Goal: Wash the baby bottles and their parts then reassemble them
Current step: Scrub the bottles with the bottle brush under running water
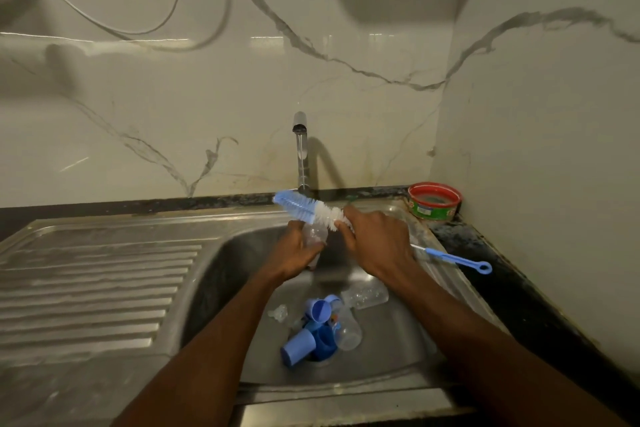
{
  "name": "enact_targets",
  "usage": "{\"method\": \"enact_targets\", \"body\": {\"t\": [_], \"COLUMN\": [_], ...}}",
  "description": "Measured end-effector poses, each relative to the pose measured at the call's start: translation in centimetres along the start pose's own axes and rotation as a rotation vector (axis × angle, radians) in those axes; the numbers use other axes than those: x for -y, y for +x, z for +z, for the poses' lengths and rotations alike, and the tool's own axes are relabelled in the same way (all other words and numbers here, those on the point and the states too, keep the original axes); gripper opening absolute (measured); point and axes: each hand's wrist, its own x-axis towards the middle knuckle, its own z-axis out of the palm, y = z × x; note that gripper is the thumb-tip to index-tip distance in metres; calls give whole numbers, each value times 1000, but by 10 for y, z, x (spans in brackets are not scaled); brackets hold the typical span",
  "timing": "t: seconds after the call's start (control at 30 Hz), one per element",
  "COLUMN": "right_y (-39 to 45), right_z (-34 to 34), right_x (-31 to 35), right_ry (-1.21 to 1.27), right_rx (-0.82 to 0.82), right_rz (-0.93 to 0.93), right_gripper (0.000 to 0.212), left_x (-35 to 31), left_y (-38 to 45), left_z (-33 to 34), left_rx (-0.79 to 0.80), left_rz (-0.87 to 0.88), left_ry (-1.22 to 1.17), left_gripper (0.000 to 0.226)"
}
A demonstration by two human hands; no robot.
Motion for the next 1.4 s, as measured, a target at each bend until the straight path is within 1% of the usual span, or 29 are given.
{"method": "enact_targets", "body": {"t": [0.07, 0.13, 0.17, 0.2, 0.3, 0.37, 0.5, 0.57, 0.67, 0.73, 0.8, 0.9, 0.97, 1.03, 1.1, 1.17, 1.2, 1.27, 1.33, 1.4], "right_y": [0, 0, 0, -1, 0, 0, 0, -1, -2, -3, -5, -5, -6, -6, -5, -3, -1, 4, 8, 8], "right_z": [-4, -6, -7, -6, -4, -5, -7, -9, -12, -12, -13, -13, -12, -10, -11, -15, -17, -23, -26, -26], "right_x": [-9, -23, -30, -35, -47, -49, -47, -47, -49, -50, -52, -53, -54, -54, -55, -58, -60, -64, -65, -64], "right_ry": [-34, -68, -75, -71, -48, -56, -68, -58, -69, -74, -85, -60, -44, -28, -20, -30, -43, -77, -103, -100], "right_rx": [-41, -62, -57, -50, -46, -34, -19, -10, -29, -35, -44, -46, -51, -69, -77, -87, -94, -93, -71, -73], "right_rz": [68, 136, 166, 191, 230, 240, 245, 261, 283, 284, 280, 275, 268, 248, 210, 164, 147, 132, 123, 117], "right_gripper": [32, 34, 35, 35, 32, 31, 30, 29, 27, 26, 27, 30, 33, 37, 40, 44, 45, 48, 48, 48], "left_x": [7, 11, 11, 9, 1, -5, -19, -30, -45, -50, -52, -51, -47, -35, -18, -2, 4, 13, 17, 17], "left_y": [1, 1, 1, 2, 8, 16, 31, 39, 54, 61, 67, 66, 58, 49, 38, 28, 23, 15, 9, 7], "left_z": [-7, -13, -16, -18, -20, -19, -13, -11, -10, -11, -13, -20, -25, -32, -37, -45, -48, -55, -62, -67], "left_rx": [2, -45, -68, -84, -78, -70, 2, 40, 88, 57, -26, -248, -346, -356, -381, -397, -386, -347, -295, -250], "left_rz": [56, 113, 120, 121, 85, 77, 143, 172, 230, 201, 155, 40, -8, -48, -126, -204, -214, -199, -169, -108], "left_ry": [269, 562, 643, 677, 667, 669, 761, 845, 917, 860, 793, 691, 583, 377, 65, -224, -336, -438, -435, -382], "left_gripper": [56, 61, 63, 66, 77, 76, 76, 76, 77, 77, 74, 76, 70, 62, 56, 57, 56, 55, 52, 47]}}
